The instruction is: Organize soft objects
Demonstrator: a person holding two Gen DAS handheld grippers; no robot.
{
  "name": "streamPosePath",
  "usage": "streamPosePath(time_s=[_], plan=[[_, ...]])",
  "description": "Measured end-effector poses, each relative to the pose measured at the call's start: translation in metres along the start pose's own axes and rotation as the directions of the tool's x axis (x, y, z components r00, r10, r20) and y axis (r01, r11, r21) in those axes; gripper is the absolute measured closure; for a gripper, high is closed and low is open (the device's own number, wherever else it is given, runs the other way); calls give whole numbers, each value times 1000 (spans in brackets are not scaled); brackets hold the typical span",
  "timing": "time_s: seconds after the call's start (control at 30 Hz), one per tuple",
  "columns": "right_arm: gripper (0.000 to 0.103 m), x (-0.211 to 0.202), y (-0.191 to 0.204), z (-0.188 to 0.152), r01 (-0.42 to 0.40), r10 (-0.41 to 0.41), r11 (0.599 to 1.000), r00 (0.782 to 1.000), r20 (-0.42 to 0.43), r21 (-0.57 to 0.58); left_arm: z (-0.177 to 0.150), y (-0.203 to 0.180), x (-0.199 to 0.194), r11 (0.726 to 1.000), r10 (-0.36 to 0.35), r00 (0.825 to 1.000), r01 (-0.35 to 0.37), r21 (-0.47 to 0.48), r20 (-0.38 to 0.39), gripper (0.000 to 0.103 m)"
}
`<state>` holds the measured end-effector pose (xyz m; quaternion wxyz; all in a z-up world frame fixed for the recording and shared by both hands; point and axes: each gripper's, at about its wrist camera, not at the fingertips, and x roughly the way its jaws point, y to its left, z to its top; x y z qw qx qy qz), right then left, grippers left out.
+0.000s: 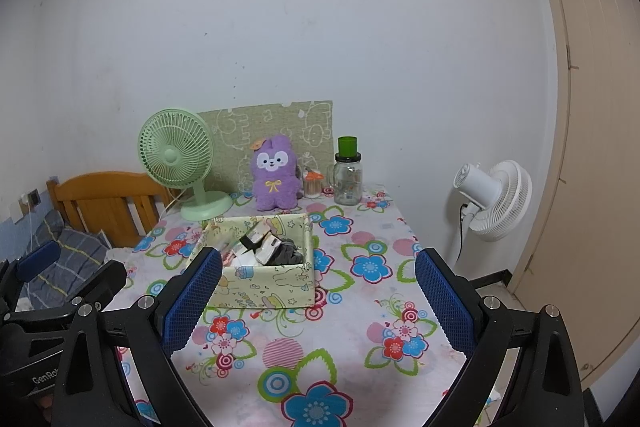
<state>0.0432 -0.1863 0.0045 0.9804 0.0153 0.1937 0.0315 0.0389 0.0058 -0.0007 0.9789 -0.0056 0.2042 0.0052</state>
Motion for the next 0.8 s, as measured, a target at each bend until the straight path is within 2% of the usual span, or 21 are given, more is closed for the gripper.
streamPosePath(time_s=[0.8], plan=[[4, 5, 4, -2, -2, 2, 1000, 1000, -10, 4, -2, 0, 4, 1000, -9, 1000, 8, -3, -14, 0]])
